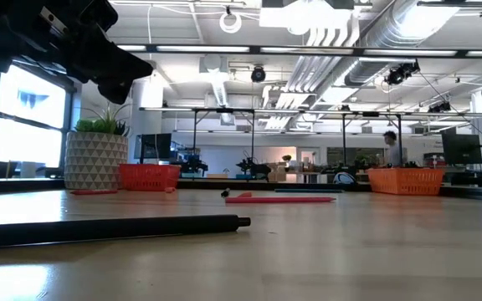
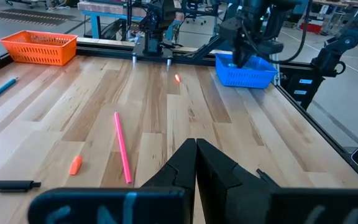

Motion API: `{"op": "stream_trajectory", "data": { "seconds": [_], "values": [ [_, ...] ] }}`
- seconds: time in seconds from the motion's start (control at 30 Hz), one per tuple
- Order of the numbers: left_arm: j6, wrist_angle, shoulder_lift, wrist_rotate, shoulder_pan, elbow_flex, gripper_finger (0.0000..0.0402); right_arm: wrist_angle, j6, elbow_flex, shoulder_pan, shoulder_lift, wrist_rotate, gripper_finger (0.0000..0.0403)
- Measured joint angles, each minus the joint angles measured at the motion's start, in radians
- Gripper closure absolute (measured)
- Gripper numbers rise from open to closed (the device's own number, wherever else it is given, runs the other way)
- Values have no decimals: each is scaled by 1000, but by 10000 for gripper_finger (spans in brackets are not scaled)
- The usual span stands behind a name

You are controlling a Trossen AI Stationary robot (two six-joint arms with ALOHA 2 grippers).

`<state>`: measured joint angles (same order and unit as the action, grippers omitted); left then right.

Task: Sort crayons/erasers/pens/pencils in bins
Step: Put the blue pen into the blue bin, then put the black pen into the blue bin

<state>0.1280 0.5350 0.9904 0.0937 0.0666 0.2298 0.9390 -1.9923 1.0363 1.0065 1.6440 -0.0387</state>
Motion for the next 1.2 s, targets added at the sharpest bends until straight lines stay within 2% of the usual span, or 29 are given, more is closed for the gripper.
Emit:
{"op": "stream_trajectory", "data": {
  "seconds": [0.13, 0.37, 0.5, 0.6, 0.73, 0.93, 1.07, 1.2],
  "values": [
    [0, 0, 0, 0, 0, 0, 401, 3, 3, 0, 0, 0, 0, 361],
    [0, 0, 0, -1, 0, 0, 401, 19, 66, 0, 0, -1, -66, 298],
    [0, -2, 0, -2, 0, 0, 401, 100, 127, 43, 0, -1, -139, 273],
    [-5, -19, 0, -3, 0, 0, 401, 214, 173, 119, 2, -2, -117, 273],
    [-12, -20, 0, -17, 0, 0, 401, 327, 279, 245, 14, -2, 45, 305],
    [-37, -20, 0, -37, 24, 0, 401, 355, 520, 316, -9, -3, 376, 394],
    [-53, -15, 0, -34, 51, 0, 401, 258, 752, 259, -74, -5, 507, 388],
    [-35, -15, 0, -33, 68, 0, 401, -33, 1061, 131, -187, -45, 543, 400]
  ]
}}
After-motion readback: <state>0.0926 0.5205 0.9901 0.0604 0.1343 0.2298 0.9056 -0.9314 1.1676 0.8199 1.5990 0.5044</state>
